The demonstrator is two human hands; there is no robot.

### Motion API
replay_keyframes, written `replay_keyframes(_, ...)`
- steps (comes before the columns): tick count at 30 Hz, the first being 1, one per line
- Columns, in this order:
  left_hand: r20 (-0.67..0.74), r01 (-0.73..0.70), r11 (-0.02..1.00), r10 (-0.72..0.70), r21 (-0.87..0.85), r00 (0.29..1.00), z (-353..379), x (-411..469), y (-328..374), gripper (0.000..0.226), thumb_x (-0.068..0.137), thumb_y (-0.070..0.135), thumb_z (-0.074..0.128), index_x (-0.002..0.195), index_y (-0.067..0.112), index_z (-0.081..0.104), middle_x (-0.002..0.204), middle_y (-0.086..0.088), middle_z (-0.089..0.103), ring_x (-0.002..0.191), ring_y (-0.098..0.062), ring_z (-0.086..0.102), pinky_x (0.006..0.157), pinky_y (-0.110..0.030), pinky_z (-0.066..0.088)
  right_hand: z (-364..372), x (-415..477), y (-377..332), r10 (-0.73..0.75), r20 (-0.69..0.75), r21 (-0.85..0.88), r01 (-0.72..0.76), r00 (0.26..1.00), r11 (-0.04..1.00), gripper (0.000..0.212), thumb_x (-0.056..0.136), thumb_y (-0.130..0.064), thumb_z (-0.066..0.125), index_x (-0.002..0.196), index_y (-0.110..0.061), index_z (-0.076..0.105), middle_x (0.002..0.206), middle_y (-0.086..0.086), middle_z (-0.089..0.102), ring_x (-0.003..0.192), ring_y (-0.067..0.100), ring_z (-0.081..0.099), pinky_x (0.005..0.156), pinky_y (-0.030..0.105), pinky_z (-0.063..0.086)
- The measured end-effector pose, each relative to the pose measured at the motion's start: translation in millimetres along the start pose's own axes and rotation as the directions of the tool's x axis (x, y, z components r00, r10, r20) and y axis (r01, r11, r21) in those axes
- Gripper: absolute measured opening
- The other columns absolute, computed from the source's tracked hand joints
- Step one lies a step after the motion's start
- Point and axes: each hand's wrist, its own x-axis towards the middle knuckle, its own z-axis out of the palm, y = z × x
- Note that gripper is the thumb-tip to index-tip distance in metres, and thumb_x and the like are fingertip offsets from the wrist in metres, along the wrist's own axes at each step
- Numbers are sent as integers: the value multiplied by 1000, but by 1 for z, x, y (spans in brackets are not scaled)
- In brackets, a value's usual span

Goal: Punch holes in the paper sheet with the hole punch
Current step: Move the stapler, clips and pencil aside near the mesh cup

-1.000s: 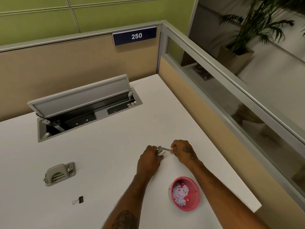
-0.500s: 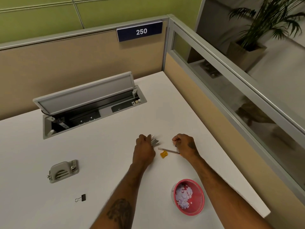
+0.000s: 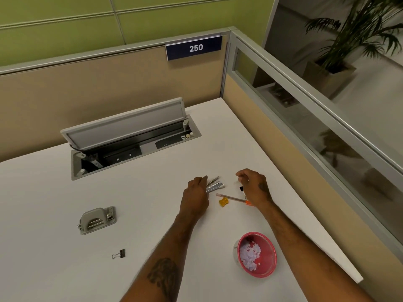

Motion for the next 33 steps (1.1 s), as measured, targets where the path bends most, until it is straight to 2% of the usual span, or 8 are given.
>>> replay_keyframes(5, -143, 54, 998, -52, 10, 988, -23, -63, -38, 67, 98, 35, 51, 155, 18, 19, 164, -6, 16, 150, -25, 15, 120, -37, 17, 33, -22, -48, -81, -3, 49, 81, 997, 996, 20, 96, -7, 56, 113, -10, 67, 116, 9, 66, 94, 17, 61, 58, 6, 48)
replay_keyframes(7, -173, 64, 995, -50, 74, 984, -33, -95, -62, 68, 100, 40, 45, 156, 20, 13, 165, -5, 4, 152, -24, 4, 121, -40, 8, 56, -40, -67, -126, 4, 77, 125, 992, 989, 23, 96, -8, 58, 117, -10, 65, 120, 10, 65, 99, 18, 61, 59, 2, 46)
replay_keyframes(14, -201, 181, 954, -134, 238, 970, -63, -212, -156, 70, 100, 54, 24, 155, 24, -9, 160, 0, -24, 148, -20, -23, 118, -45, -11, 162, -130, -91, -302, 226, -133, 336, 926, 932, 45, 100, -30, 48, 145, -22, 42, 155, 2, 35, 145, 19, 28, 115, 35, 31)
replay_keyframes(18, -184, 208, 934, -159, 291, 970, -63, -275, -194, 70, 99, 58, 17, 152, 27, -15, 159, -1, -28, 147, -23, -27, 118, -48, -13, 214, -175, -92, -385, 400, -433, 541, 832, 721, 56, 103, -41, 32, 154, -30, 12, 164, 1, -4, 151, 24, -6, 119, 47, 16)
replay_keyframes(24, -139, 211, 937, -178, 278, 974, -50, -345, -219, 70, 96, 63, 10, 154, 29, -11, 159, 2, -28, 145, -23, -29, 118, -48, -16, 257, -224, -87, -428, 556, -596, 701, 713, 393, 61, 102, -47, 26, 154, -29, 1, 162, 8, -14, 149, 36, -8, 116, 59, 10)
replay_keyframes(28, -93, 183, 952, -165, 244, 982, -37, -375, -222, 69, 97, 59, 27, 155, 24, 16, 164, -3, -3, 150, -30, -4, 121, -46, 10, 270, -238, -85, -396, 586, -586, 707, 707, 396, 58, 103, -41, 26, 154, -30, 1, 162, 7, -14, 149, 35, -10, 117, 58, 9)
replay_keyframes(30, -139, 175, 944, -141, 280, 980, -30, -385, -222, 66, 88, 58, 54, 144, 22, 48, 156, -6, 36, 141, -27, 39, 106, -38, 42, 274, -241, -85, -380, 602, -578, 712, 702, 399, 56, 104, -37, 24, 154, -30, 0, 163, 7, -14, 149, 34, -12, 118, 56, 9)
replay_keyframes(33, -174, 168, 937, -118, 307, 978, -25, -392, -215, 61, 74, 60, 71, 123, 26, 68, 133, 1, 64, 115, -17, 65, 83, -26, 56, 276, -240, -86, -361, 617, -565, 713, 699, 414, 52, 106, -31, 22, 154, -28, 3, 163, 8, -11, 150, 33, -10, 119, 54, 8)
